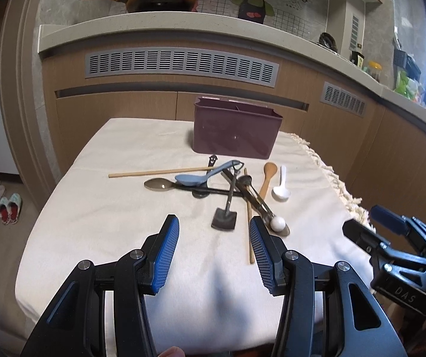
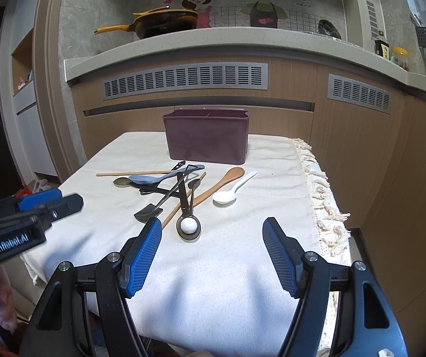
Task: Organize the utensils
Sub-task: 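Grasp the light wooden spoon with the right tool while the left tool reaches toward the metal utensils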
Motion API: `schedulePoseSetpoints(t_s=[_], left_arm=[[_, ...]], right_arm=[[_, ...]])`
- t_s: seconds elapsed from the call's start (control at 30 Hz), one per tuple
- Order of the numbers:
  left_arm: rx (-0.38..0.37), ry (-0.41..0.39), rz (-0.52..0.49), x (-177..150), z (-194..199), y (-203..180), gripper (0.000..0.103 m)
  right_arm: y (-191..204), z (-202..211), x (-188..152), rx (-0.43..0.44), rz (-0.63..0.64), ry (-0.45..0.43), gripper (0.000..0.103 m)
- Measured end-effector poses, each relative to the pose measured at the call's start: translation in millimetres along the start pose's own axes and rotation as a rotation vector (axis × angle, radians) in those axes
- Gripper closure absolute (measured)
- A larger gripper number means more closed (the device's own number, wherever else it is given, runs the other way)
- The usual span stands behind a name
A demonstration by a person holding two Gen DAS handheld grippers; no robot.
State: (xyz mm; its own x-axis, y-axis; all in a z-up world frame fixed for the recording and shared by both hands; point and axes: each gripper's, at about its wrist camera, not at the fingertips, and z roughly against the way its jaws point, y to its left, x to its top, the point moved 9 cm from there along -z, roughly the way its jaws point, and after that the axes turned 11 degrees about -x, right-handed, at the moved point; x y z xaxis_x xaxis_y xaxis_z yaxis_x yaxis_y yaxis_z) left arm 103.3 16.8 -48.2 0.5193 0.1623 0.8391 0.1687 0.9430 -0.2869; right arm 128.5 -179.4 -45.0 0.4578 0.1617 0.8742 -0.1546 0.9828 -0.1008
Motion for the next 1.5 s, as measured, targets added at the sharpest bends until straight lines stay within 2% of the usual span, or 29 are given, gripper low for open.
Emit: schedulePoseSetpoints(t_s=[0.17,0.27,0.33,0.37,0.5,0.6,0.73,0.87,0.97,1.1,1.2,1.3,1.4,1.5], left_arm=[[0.003,0.035,-0.038,12,-22,14,0.053],[0.012,0.034,-0.116,27,-43,19,0.051],[0.010,0.080,-0.137,32,-62,26,0.051],[-0.003,0.109,-0.124,34,-72,32,0.051],[-0.062,0.139,-0.083,52,-96,46,0.051],[-0.142,0.220,-0.012,59,-118,63,0.051],[-0.118,0.293,0.059,65,-148,103,0.051],[-0.091,0.331,0.187,61,-172,140,0.051],[-0.087,0.364,0.236,49,-179,155,0.051],[-0.112,0.372,0.250,38,-172,149,0.051],[-0.178,0.394,0.289,24,-162,130,0.051],[-0.212,0.419,0.288,13,-152,110,0.051],[-0.251,0.440,0.275,1,-142,88,0.051],[-0.227,0.411,0.218,2,-132,79,0.051]], right_arm=[[0,-22,-1,-0.001,0.007,0.044,0.036],[-1,-40,2,-0.013,0.037,0.067,0.037],[-5,-53,7,-0.021,0.055,0.074,0.038],[-9,-62,11,-0.023,0.061,0.082,0.038],[-20,-92,26,-0.050,0.090,0.124,0.039],[-24,-108,38,-0.087,0.124,0.135,0.040],[-18,-126,45,-0.026,0.157,0.183,0.059],[-13,-141,37,0.033,0.125,0.250,0.060],[-10,-152,30,0.057,0.107,0.299,0.060],[-9,-161,27,0.052,0.105,0.321,0.060],[-9,-169,27,0.046,0.102,0.339,0.060],[-8,-182,32,0.053,0.068,0.361,0.062],[2,-199,41,0.075,0.032,0.375,0.069],[12,-215,41,0.089,0.010,0.424,0.074]])
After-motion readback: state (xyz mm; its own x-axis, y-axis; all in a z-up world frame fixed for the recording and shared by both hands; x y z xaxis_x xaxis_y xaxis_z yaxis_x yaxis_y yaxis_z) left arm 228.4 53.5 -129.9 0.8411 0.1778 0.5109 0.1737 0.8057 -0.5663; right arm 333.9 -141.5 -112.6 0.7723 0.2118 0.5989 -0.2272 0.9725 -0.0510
